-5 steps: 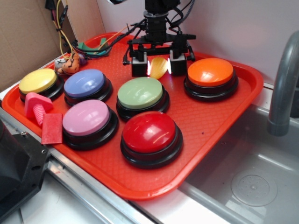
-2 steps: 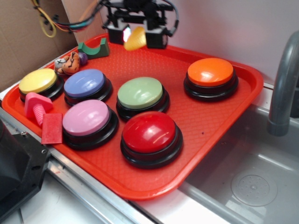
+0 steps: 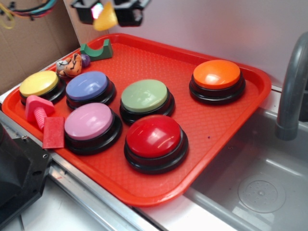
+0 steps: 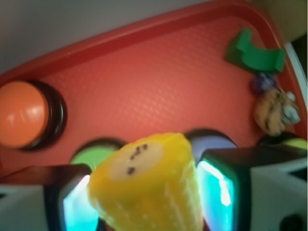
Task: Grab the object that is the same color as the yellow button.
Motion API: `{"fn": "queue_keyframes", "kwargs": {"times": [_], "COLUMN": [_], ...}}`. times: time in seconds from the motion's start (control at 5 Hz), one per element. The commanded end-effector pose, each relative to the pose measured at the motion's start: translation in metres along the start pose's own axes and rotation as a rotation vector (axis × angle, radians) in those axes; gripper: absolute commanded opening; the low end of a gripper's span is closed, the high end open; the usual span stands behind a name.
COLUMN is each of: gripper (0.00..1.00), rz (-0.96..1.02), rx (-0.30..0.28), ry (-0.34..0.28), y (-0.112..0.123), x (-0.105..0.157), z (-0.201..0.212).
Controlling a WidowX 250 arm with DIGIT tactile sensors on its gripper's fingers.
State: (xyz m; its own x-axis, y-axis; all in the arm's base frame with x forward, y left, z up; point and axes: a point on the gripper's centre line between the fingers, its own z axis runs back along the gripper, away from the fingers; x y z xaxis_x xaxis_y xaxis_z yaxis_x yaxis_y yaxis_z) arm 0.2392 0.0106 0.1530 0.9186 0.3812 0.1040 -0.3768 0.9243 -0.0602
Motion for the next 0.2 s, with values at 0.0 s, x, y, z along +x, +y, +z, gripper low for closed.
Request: {"fn": "queue_keyframes", "kwargs": {"times": [0.0], "gripper": [0.0], "rz": [0.117], "rx": [-0.091], "ry": [0.058], "y": [0.0211], "x": [0.0024], "z": [0.0124]}}
